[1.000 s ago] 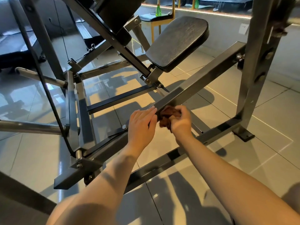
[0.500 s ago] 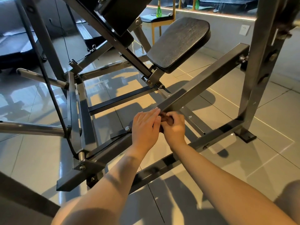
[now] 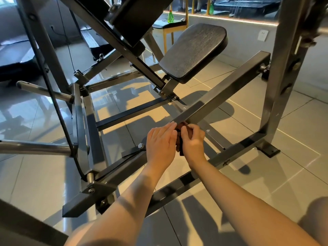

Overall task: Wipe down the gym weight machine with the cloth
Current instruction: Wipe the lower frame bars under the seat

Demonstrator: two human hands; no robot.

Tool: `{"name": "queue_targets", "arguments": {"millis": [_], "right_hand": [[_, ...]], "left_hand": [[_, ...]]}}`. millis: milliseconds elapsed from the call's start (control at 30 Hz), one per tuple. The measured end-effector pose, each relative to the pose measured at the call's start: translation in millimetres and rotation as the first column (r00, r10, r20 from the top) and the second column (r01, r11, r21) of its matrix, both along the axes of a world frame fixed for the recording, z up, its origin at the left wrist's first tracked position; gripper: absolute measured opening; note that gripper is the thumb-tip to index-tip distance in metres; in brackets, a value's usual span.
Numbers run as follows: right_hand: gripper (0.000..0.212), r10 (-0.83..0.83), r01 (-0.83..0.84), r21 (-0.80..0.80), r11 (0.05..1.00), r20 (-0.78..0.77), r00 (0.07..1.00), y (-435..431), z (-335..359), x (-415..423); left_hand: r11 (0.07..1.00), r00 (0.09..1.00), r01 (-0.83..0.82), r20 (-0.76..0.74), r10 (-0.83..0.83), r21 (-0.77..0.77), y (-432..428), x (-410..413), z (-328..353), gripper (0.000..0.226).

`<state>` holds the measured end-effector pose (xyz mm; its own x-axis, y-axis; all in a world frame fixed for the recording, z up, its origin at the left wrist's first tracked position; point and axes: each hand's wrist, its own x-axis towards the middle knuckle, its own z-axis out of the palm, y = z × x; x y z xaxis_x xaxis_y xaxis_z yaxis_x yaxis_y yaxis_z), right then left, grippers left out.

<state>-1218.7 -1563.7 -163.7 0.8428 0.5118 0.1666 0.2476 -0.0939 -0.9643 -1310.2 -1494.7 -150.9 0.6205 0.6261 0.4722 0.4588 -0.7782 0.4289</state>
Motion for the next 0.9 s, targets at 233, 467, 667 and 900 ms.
{"name": "queue_targets", "arguments": {"millis": [233, 467, 667, 900], "right_hand": [[0.015, -0.290, 0.325, 0.136, 0.936, -0.224, 0.930, -2, 40, 69], [0.018, -0.148, 0.176, 0.132, 0.976, -0.196, 0.969, -2, 29, 45], [0.016, -0.181, 0.217, 0.142, 0.966, -0.230, 0.956, -17, 52, 96], [0.012, -0.088, 0.144, 0.161, 0.976, -0.313, 0.946, -1, 17, 71]], "left_hand": [[0.999, 0.992, 0.046, -0.115, -0.045, 0.012, -1, -5, 6, 0.051], [0.995, 0.991, 0.076, -0.102, -0.082, -0.061, -4, 16, 28, 0.041], [0.947, 0.962, 0.271, 0.013, -0.273, -0.174, -8, 66, 39, 0.042], [0.964, 0.975, 0.221, 0.058, -0.215, -0.150, -4, 71, 28, 0.040]]}}
